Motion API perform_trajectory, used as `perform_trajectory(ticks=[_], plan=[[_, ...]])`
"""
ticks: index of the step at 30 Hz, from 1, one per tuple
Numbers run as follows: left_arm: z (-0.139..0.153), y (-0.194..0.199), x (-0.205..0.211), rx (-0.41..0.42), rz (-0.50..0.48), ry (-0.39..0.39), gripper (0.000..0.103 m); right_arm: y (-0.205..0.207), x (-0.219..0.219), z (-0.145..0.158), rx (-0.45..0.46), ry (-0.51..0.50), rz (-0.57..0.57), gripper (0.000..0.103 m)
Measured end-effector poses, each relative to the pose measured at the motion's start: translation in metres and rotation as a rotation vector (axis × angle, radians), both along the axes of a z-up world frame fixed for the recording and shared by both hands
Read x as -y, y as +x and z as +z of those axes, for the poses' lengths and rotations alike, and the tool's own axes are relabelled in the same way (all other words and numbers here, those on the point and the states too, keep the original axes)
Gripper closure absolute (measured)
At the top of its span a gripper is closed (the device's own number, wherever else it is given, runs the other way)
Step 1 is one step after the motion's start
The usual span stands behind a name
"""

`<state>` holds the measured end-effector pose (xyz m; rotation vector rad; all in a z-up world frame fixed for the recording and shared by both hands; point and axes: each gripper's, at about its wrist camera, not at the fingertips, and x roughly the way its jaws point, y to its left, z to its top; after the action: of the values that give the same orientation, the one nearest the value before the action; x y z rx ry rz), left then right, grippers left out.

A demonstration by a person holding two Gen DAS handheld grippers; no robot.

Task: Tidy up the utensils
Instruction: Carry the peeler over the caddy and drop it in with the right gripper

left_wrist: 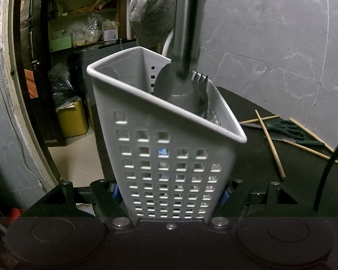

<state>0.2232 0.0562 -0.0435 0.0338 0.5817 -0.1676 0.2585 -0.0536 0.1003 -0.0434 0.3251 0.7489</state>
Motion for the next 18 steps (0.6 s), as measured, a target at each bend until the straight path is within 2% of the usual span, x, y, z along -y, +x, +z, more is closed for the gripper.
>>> perform_trajectory(ticks=[6, 8, 10, 14, 16, 18], plan=[[0.0, 0.0, 0.0, -0.001, -0.001, 0.0, 0.027, 0.001, -0.006, -0.019, -0.061, -0.055, 0.005, 0.082], [0.0, -0.001, 0.0, 0.002, -0.001, -0.001, 0.027, 0.001, -0.007, -0.024, -0.076, -0.071, 0.004, 0.077], [0.0, -0.001, 0.0, 0.001, 0.003, -0.002, 0.027, 0.001, -0.009, -0.027, -0.097, -0.087, 0.0, 0.04], [0.002, -0.002, 0.0, 0.001, 0.001, 0.001, 0.027, -0.005, -0.002, -0.029, -0.097, -0.082, -0.012, 0.03], [0.002, -0.002, 0.0, -0.001, 0.002, -0.002, 0.027, -0.008, 0.001, -0.028, -0.088, -0.073, -0.028, 0.017], [0.003, -0.002, -0.001, -0.001, 0.001, -0.001, 0.027, -0.013, 0.01, -0.025, -0.075, -0.061, -0.054, 0.011]])
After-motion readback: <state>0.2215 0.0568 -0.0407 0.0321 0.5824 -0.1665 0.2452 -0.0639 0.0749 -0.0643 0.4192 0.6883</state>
